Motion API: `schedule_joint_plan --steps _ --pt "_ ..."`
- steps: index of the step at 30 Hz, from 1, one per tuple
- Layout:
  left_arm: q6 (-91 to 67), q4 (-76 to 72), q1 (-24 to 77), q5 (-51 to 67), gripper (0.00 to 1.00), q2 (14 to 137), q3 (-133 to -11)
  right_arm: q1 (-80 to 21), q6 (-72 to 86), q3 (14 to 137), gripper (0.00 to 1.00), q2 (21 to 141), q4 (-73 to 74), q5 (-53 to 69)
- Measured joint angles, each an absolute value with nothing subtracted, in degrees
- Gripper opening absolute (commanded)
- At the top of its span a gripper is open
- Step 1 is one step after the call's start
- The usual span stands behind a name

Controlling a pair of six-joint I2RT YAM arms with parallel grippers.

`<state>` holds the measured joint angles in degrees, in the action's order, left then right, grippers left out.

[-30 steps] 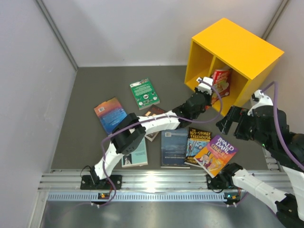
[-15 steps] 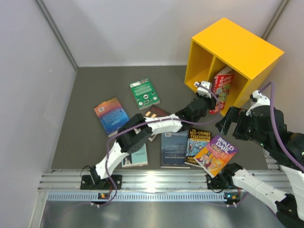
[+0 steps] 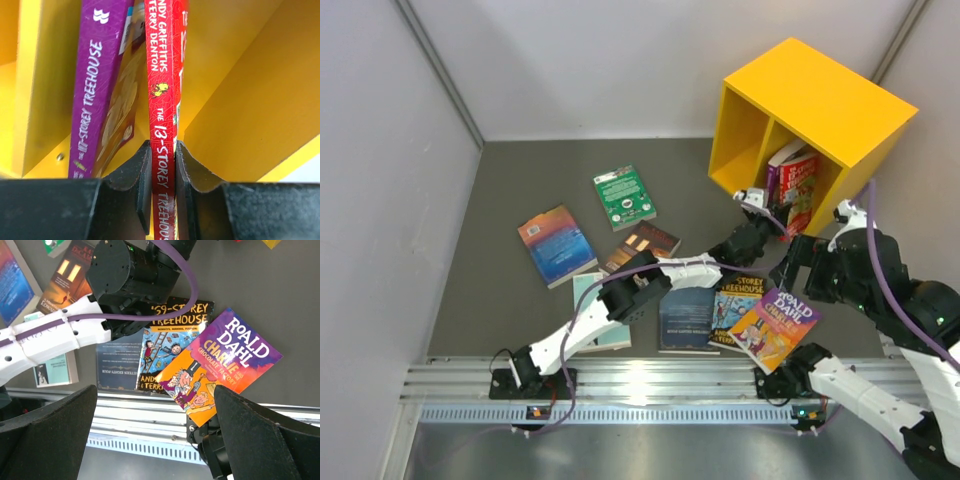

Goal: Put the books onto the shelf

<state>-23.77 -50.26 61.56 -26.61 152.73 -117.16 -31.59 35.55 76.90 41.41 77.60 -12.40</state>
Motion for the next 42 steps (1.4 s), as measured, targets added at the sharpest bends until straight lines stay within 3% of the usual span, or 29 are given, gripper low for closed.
schedule_joint_plan --steps 14,28,30,33,36,42 --pt "-6.6 -67.2 59.9 -26.7 0.0 162.3 -123.9 -31.6 37.1 63.9 1.0 32.7 77.4 -9.5" --pt "-5.1 -68.9 60.2 -32.7 0.01 170.5 -136.5 -31.6 35.9 55.9 1.0 29.6 77.3 -7.0" --pt "-5.7 -68.9 60.2 -32.7 0.23 170.9 -136.9 -31.6 35.2 55.9 1.0 29.4 77.2 -6.7" --pt "-6.5 -68.4 60.2 -32.8 0.48 171.2 -137.5 -31.6 34.2 55.8 1.0 28.9 77.2 -6.3" --pt "-8.3 -68.4 60.0 -33.2 0.56 171.7 -138.4 -31.6 33.3 55.0 1.0 28.1 77.1 -6.0" --pt "-9.4 -68.2 59.6 -34.0 0.6 172.2 -139.2 -31.6 32.1 54.0 1.0 27.3 77.2 -5.7"
